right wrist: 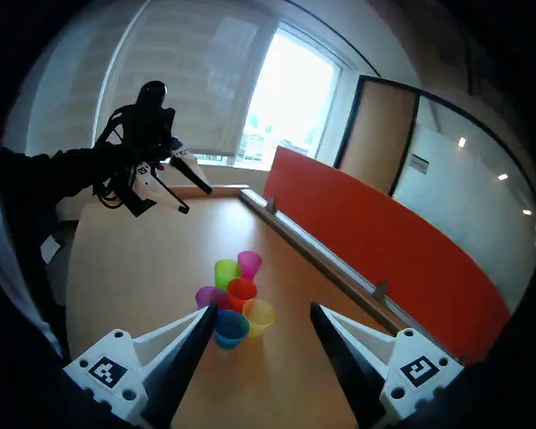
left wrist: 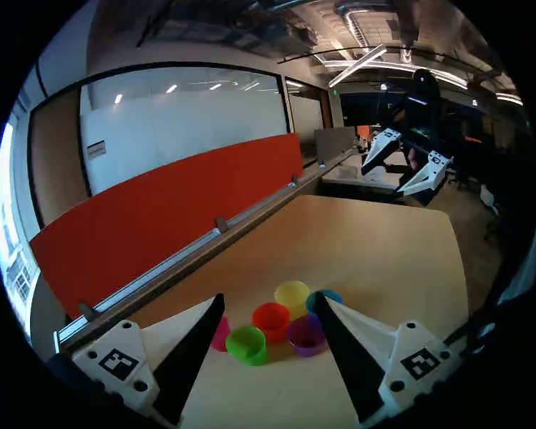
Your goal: Pour water
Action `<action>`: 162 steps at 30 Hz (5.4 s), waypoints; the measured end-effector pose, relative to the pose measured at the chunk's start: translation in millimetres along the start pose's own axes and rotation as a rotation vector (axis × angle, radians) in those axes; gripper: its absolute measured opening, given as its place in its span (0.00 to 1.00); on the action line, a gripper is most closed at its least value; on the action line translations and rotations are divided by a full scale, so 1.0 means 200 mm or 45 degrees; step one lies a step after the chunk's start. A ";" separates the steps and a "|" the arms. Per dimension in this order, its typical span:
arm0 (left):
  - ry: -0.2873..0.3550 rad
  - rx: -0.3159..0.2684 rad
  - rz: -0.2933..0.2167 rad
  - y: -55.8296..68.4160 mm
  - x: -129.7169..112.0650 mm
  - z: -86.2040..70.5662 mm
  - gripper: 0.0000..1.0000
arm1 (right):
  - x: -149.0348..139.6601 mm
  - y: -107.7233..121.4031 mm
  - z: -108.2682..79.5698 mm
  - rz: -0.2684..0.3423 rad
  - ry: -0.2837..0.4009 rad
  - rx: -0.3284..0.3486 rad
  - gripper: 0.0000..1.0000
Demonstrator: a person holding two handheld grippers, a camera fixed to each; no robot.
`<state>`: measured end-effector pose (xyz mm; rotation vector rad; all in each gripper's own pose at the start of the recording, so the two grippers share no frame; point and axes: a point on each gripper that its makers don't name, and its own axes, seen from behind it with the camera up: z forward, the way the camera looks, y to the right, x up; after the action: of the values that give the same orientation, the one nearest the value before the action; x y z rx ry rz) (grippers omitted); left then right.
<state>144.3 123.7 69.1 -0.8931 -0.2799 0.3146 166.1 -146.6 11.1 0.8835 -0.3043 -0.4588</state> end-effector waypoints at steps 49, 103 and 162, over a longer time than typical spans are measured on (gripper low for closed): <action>-0.427 -0.162 -0.002 -0.20 -0.84 0.58 0.93 | -0.15 0.03 0.31 0.016 -0.057 0.129 1.00; -0.361 -0.123 -0.017 -0.23 -0.87 0.77 0.91 | -0.20 0.03 0.36 0.002 -0.054 0.148 1.00; 0.239 0.013 -0.102 -0.24 0.18 0.33 0.91 | -0.07 0.06 0.39 0.054 0.016 0.113 1.00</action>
<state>160.2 156.1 151.4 -0.8927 -0.1398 0.1567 122.5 -185.3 65.8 0.9644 -0.3335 -0.4024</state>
